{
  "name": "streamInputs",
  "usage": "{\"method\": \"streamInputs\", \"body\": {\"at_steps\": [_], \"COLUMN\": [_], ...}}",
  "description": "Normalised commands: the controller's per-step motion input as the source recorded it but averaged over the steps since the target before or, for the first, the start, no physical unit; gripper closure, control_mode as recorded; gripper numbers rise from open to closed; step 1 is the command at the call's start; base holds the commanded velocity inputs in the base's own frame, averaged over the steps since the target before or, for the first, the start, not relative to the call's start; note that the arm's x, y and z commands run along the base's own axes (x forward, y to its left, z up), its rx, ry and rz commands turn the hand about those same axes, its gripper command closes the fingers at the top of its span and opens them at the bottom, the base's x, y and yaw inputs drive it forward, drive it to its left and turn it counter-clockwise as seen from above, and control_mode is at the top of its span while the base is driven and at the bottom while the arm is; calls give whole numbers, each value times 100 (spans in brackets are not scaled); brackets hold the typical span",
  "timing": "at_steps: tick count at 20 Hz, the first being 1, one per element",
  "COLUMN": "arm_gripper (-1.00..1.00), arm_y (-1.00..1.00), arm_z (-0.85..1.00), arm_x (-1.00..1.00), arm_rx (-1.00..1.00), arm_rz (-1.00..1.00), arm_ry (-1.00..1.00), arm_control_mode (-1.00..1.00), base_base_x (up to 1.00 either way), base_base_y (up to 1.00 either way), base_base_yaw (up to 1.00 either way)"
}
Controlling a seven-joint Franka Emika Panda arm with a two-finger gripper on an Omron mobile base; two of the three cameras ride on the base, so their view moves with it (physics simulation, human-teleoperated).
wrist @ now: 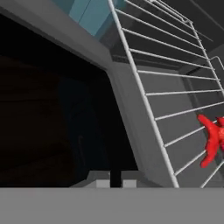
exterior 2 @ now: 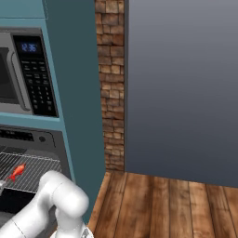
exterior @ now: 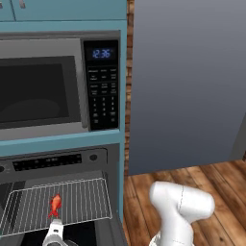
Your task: Take the fish from the oven and place it on the plate on the counter.
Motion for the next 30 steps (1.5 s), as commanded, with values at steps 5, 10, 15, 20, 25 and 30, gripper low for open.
{"method": "streamInputs", "body": {"at_steps": [5,10,15,20,25,30], "arm_gripper": [100,100,100,100,100,100], "arm_y": [-5,0,-3,-4,-27,-43], "arm_z": [86,100,94,48,0,0], "arm_x": [-41,-5,8,40,3,0], "arm_rx": [0,5,8,10,19,17], "arm_rz": [1,0,-14,-34,-39,-41], "arm_ry": [-6,-3,1,14,9,28], "arm_control_mode": [-100,-100,-100,-100,-100,-100], "base_base_x": [0,0,0,0,0,0], "base_base_y": [0,0,0,0,0,0], "base_base_yaw": [0,0,0,0,0,0]}}
